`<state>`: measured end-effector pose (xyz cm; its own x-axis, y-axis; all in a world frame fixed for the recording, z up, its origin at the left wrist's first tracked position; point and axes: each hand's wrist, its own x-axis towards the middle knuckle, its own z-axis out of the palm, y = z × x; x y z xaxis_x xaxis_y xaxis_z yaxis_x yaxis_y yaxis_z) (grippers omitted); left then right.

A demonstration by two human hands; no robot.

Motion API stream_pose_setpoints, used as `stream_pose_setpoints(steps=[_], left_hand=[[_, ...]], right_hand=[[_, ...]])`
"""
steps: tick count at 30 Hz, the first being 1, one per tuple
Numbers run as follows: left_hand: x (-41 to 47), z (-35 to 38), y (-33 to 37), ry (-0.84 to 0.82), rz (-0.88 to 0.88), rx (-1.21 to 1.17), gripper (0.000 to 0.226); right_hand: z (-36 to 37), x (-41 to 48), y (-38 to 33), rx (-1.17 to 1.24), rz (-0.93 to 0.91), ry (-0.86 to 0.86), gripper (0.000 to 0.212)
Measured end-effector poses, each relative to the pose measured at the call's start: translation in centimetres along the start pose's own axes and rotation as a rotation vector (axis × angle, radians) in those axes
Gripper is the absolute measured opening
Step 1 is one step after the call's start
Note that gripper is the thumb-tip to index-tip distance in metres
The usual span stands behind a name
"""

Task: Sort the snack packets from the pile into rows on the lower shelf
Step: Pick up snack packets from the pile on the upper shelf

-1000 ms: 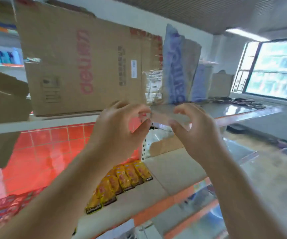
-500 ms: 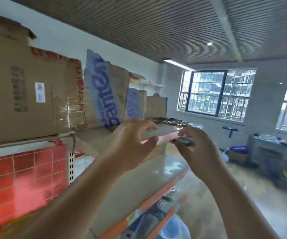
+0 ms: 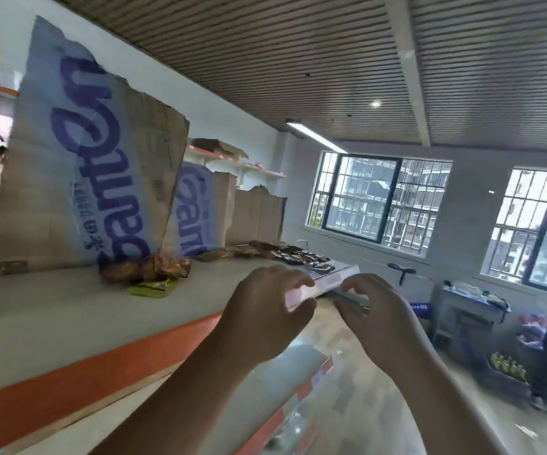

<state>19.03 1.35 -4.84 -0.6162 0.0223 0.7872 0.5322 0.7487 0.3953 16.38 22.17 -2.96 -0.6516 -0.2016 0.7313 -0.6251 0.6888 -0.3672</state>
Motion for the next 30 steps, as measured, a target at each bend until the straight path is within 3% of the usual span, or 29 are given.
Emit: stream_pose_setpoints(steps=[8, 12, 14, 17, 24, 30], left_hand=[[7.7, 8.2, -2.6, 0.034, -0.009, -0.097, 0.043], [11.3, 10.1, -3.0, 0.007, -0.009, -0.067, 0.019], [13.0, 10.6, -2.9, -0.019, -0.016, -0.025, 0.024], [15.1, 11.4, -3.0, -0.043, -0.088, 0.012, 0.036], [21.8, 14.4, -5.2, -0.073, -0.211, 0.223, 0.024], [27.5, 19.2, -9.7, -0.247, -0.438, 0.37, 0.019]], right_hand=[[2.6, 9.0, 6.9, -0.057, 0.004, -0.025, 0.024], [3.9, 12.3, 9.6, 0.0, -0.017, -0.02, 0.021], [4.7, 14.2, 11.5, 0.026, -0.042, -0.022, 0.017], [5.8, 17.5, 14.8, 0.049, -0.048, -0.029, 0.015], [10.5, 26.3, 24.3, 0.301, -0.016, -0.104, 0.015], [15.5, 32.6, 30.6, 0.271, -0.063, -0.294, 0.021]])
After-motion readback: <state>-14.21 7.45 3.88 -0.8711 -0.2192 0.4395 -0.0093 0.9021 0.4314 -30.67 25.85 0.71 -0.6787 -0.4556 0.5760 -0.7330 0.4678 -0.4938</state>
